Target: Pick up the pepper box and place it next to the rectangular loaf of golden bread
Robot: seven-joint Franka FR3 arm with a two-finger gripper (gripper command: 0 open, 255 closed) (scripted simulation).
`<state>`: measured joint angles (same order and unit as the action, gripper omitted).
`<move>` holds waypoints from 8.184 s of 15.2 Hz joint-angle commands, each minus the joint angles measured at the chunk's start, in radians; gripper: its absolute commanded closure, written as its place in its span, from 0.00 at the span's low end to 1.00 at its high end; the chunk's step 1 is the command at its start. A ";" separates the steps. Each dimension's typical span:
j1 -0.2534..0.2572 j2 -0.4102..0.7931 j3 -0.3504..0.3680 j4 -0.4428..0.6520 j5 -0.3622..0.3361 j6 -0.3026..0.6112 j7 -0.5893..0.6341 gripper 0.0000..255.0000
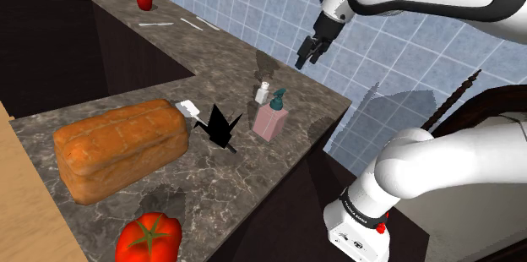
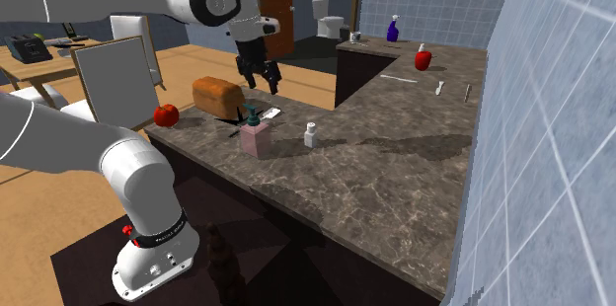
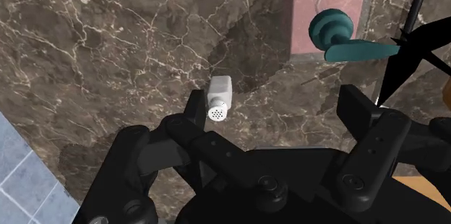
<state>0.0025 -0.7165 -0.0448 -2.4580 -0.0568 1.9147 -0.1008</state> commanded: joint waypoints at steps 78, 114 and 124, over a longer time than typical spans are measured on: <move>0.074 0.477 -0.207 0.270 0.126 0.264 -0.300 1.00; 0.282 0.116 0.363 0.067 0.184 0.143 0.434 1.00; 0.320 0.212 0.594 0.193 0.200 0.128 0.700 1.00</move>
<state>0.3224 -0.5223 0.5229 -2.2805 0.1453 2.0386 0.5683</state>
